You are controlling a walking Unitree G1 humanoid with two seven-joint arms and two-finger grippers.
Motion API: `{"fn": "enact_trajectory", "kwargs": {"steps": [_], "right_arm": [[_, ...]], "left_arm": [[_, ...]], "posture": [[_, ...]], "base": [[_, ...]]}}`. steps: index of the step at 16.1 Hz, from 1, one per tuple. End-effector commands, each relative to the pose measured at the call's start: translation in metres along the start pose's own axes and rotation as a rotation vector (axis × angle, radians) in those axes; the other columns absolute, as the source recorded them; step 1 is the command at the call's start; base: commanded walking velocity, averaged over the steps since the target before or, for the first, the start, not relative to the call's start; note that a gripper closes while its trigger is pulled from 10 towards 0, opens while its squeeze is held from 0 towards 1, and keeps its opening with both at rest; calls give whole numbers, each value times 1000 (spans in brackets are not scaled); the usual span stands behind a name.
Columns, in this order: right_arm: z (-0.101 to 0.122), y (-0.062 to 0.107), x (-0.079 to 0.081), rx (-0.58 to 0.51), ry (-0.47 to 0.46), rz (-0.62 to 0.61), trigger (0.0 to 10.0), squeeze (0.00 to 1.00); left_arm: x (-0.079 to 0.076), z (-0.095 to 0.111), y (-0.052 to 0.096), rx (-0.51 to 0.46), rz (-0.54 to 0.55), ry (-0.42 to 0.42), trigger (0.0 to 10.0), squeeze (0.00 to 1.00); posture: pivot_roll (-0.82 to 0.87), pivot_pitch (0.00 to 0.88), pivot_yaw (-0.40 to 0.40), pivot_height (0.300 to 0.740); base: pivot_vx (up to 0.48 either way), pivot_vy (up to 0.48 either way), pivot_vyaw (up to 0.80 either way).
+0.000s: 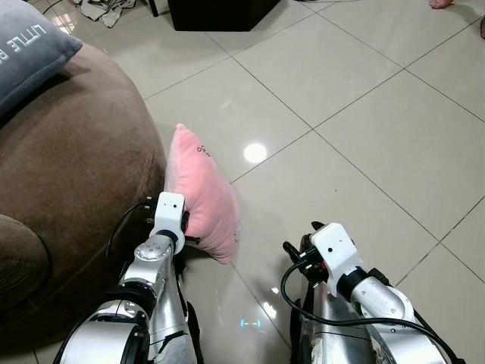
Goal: Move the pillow to the sofa from floor
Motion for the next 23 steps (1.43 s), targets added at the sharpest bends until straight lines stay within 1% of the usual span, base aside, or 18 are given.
{"fn": "enact_trajectory", "kwargs": {"steps": [1,5,7,8,9,10,11,12,13,14,16,17,18,19,20,21,22,23], "right_arm": [[-3,0,2,6,1,3,10000,0],[-6,-4,1,7,-2,-3,10000,0],[-6,-6,0,7,-3,-5,10000,0],[-6,-7,1,5,-5,-8,10000,0],[-4,-7,0,-9,-12,-21,10000,0],[-3,-7,-1,-17,-15,-28,10000,0],[4,-5,-2,-58,-30,-41,10000,0],[16,-1,-5,-132,-93,-71,10000,0],[27,5,-9,-191,-126,-93,10000,0],[30,7,-8,-205,-126,-93,10000,0],[32,8,-8,-219,-119,-92,10000,0],[39,10,-12,-258,-114,-120,10000,0],[45,13,-18,-300,-131,-152,10000,0],[52,16,-26,-343,-137,-195,10000,0],[57,19,-31,-370,-143,-223,10000,0],[61,21,-39,-385,-142,-267,10000,0],[64,20,-47,-392,-152,-323,10000,0],[70,16,-56,-407,-162,-388,10000,0]], "left_arm": [[-5,-10,1,31,-20,12,0,0],[-14,-2,0,3,-67,44,0,0],[-15,1,-1,-7,-73,55,0,0],[-17,5,-1,-24,-93,69,0,0],[-27,13,-1,-59,-158,99,0,0],[-31,17,0,-72,-185,111,0,0],[-35,25,1,-102,-215,134,0,0],[-40,45,5,-176,-263,169,0,0],[-51,94,25,-357,-385,231,0,0],[-57,112,37,-426,-448,249,0,0],[-61,126,51,-484,-509,255,0,0],[-57,147,70,-573,-541,316,0,0],[-48,159,78,-623,-509,343,0,0],[-31,170,81,-674,-397,328,0,0],[-20,177,85,-700,-318,314,0,0],[-6,181,88,-711,-211,273,0,0],[3,180,93,-709,-142,233,10000,0],[12,172,101,-694,-87,195,10000,0]], "posture": [[-67,235,33,462],[-63,198,23,462],[-62,189,19,462],[-63,179,19,462],[-64,162,21,462],[-64,158,21,462],[-65,149,25,462],[-67,141,28,462],[-68,124,37,462],[-69,114,43,462],[-71,104,46,462],[-72,91,43,462],[-70,88,41,462],[-70,85,40,462],[-69,84,39,462],[-65,80,37,462],[-55,67,30,462],[-51,63,26,462]], "base": [[0,0,0],[0,0,0],[0,0,0],[0,0,0],[0,0,0],[0,0,0],[0,0,0],[0,0,0],[0,0,0],[0,0,0],[0,0,0],[0,0,0],[0,0,0],[0,0,0],[0,0,0],[0,0,0],[0,0,0],[0,0,0]]}}
Point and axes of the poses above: a point about 5 cm out from each wrist's last joint towards the gripper, its own y axis pointing back from the gripper into the wrist, its own z axis along the axis of the wrist's last joint, x = y × z, the point moved 5 cm from there along -y, pointing out of the wrist towards the gripper, and after that the axes turned 6 degrees about -y, right-handed, at the moved point
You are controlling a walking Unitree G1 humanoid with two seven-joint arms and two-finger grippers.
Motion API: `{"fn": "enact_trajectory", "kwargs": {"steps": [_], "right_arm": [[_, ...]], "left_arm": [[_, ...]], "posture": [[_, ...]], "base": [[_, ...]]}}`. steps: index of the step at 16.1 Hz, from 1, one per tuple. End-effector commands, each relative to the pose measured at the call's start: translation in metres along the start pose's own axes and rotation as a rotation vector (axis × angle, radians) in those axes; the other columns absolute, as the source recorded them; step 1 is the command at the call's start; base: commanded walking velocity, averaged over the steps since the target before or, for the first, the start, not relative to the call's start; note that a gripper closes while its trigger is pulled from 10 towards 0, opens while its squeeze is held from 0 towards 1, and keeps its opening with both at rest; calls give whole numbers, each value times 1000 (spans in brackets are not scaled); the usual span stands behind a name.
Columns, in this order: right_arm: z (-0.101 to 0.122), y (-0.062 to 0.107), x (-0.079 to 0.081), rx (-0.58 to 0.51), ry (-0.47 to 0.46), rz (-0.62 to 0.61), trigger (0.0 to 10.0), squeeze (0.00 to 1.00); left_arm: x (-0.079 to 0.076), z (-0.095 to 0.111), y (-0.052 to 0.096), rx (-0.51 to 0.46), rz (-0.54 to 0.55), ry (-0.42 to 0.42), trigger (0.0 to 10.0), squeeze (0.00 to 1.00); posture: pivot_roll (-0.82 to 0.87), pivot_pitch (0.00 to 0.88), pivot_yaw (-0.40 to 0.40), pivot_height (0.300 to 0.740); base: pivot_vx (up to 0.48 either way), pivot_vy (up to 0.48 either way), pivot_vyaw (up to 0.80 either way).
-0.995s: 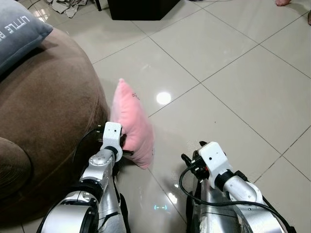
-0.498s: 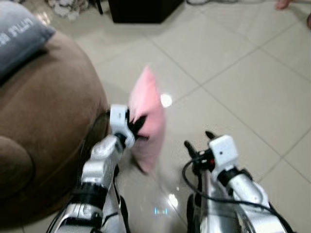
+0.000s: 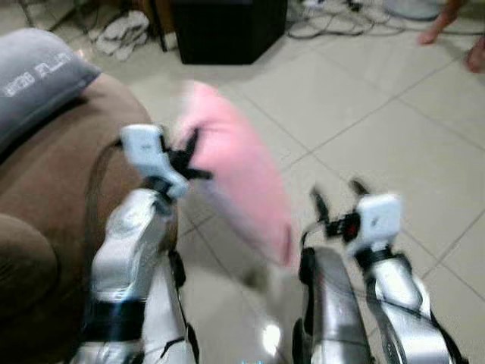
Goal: Move the pillow to the sofa from floor
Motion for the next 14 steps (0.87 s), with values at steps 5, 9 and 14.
{"fn": "enact_trajectory", "kwargs": {"steps": [5,9,14], "right_arm": [[5,-6,-7,23,-60,-61,10000,0],[15,-8,-3,11,-58,-55,10000,0],[20,-9,7,20,-53,-18,10000,0]], "left_arm": [[-14,4,13,-27,-43,-219,10000,0],[-12,-9,22,22,-52,-183,10000,0],[-12,-16,24,35,-47,-221,10000,0]], "posture": [[-51,50,26,497],[-54,42,27,537],[-54,31,22,592]], "base": [[0,0,0],[0,0,0],[0,0,0]]}}
Point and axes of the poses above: a point about 5 cm out from each wrist's last joint towards the gripper, its own y axis pointing back from the gripper into the wrist, its own z axis along the axis of the wrist's last joint, x = y × z, the point moved 5 cm from there along -y, pointing out of the wrist towards the gripper, and after that the axes turned 6 degrees about -y, right-handed, at the moved point
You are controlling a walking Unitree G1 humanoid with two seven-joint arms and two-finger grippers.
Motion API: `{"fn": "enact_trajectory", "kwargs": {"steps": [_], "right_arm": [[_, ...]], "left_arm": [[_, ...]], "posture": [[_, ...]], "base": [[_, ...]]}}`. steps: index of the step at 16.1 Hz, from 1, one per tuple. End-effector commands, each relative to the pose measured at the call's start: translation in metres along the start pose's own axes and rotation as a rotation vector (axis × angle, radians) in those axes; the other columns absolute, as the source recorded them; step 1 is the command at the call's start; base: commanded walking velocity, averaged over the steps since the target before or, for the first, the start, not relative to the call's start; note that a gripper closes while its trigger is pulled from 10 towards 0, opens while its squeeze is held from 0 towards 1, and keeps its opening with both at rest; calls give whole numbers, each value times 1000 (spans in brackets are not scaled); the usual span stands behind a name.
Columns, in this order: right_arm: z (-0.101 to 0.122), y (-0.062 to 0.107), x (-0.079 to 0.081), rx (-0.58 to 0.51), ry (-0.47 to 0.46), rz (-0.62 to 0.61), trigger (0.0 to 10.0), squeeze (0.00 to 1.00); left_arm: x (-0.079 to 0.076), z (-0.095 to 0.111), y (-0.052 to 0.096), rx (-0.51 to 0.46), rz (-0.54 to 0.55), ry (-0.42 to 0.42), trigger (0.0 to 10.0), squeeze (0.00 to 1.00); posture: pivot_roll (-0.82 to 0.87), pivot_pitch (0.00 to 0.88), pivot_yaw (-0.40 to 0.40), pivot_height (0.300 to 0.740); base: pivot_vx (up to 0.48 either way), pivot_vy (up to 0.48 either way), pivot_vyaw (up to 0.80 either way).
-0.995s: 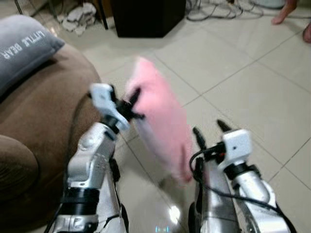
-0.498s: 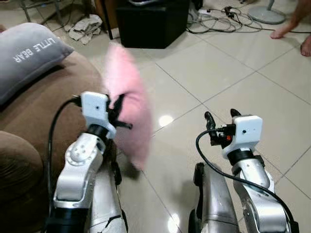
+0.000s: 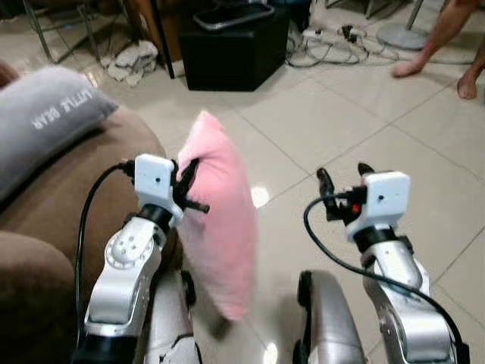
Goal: Move the pillow to the sofa from floor
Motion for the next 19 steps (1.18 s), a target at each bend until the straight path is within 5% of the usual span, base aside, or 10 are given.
{"fn": "enact_trajectory", "kwargs": {"steps": [1,14,19], "right_arm": [[5,1,3,-6,5,10,10000,0],[-3,3,-1,42,8,1,10000,0],[-5,2,-4,50,9,-5,10000,0]], "left_arm": [[2,11,1,-48,9,-26,10000,0],[-2,16,-3,-73,12,-33,10000,0],[-2,17,-4,-82,13,-28,10000,0]], "posture": [[-54,31,22,602],[-55,39,21,732],[-56,40,25,740]], "base": [[0,0,0],[0,0,0],[0,0,0]]}}
Point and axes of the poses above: a point about 5 cm out from each wrist's last joint towards the gripper, its own y axis pointing back from the gripper into the wrist, its own z axis along the axis of the wrist's last joint, x = y × z, the point moved 5 cm from there along -y, pointing out of the wrist towards the gripper, and after that the axes turned 6 degrees about -y, right-handed, at the moved point
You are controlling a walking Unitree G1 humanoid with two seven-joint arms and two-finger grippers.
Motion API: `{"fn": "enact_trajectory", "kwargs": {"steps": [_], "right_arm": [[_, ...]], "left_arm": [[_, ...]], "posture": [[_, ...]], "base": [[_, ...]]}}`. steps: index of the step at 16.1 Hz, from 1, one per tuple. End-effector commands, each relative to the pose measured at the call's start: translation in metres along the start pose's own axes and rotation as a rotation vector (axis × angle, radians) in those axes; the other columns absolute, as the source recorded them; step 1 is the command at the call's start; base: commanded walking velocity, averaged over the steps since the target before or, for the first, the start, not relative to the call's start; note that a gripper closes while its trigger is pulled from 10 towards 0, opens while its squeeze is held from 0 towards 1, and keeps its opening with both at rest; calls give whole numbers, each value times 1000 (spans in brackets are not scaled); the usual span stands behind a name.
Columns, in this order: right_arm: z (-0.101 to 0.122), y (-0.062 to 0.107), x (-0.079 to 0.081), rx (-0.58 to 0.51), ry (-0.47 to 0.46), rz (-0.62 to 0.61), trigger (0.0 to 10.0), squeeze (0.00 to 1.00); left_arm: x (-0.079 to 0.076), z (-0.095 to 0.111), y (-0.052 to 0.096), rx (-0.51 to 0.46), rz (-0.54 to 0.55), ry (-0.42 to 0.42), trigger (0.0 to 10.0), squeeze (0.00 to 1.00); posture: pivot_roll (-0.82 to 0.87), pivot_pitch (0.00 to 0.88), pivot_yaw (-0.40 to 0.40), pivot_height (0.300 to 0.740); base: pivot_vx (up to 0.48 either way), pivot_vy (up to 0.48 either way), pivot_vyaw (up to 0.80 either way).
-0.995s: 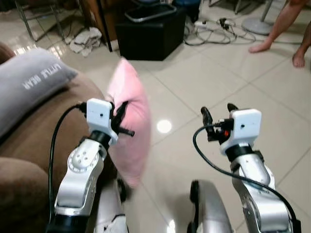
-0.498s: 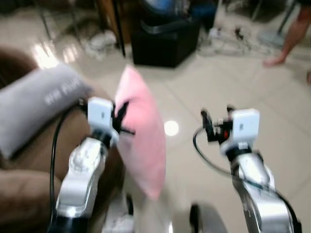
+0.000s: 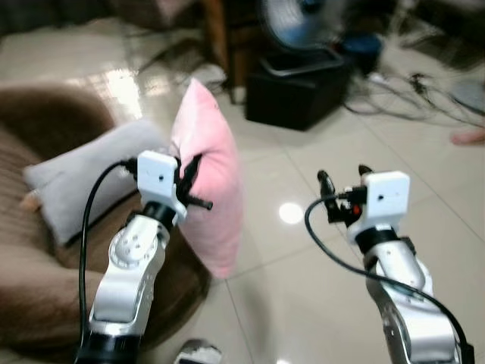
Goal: Move the pillow to the sofa from floor
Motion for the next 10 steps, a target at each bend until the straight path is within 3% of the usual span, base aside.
{"fn": "enact_trajectory", "kwargs": {"steps": [1,6,10], "right_arm": [[-1,1,-2,9,-1,-5,10000,0],[-10,0,1,38,71,12,10000,0],[-11,0,1,38,66,15,10000,0]], "left_arm": [[1,10,-2,-43,6,-15,10000,0],[4,5,-5,-19,20,-34,10000,0],[3,5,-7,-18,21,-31,10000,0]], "posture": [[-56,40,25,740],[-54,40,25,740],[-55,42,25,740]], "base": [[0,0,0],[0,0,0],[318,0,742]]}}
Point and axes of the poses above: a point about 5 cm out from each wrist's last joint towards the gripper, its own y axis pointing back from the gripper into the wrist, its own z axis along the axis of the wrist's last joint, x = y × z, the point moved 5 cm from there along -y, pointing out of the wrist towards the gripper, and after that the axes turned 6 degrees about -y, right-handed, at the moved point
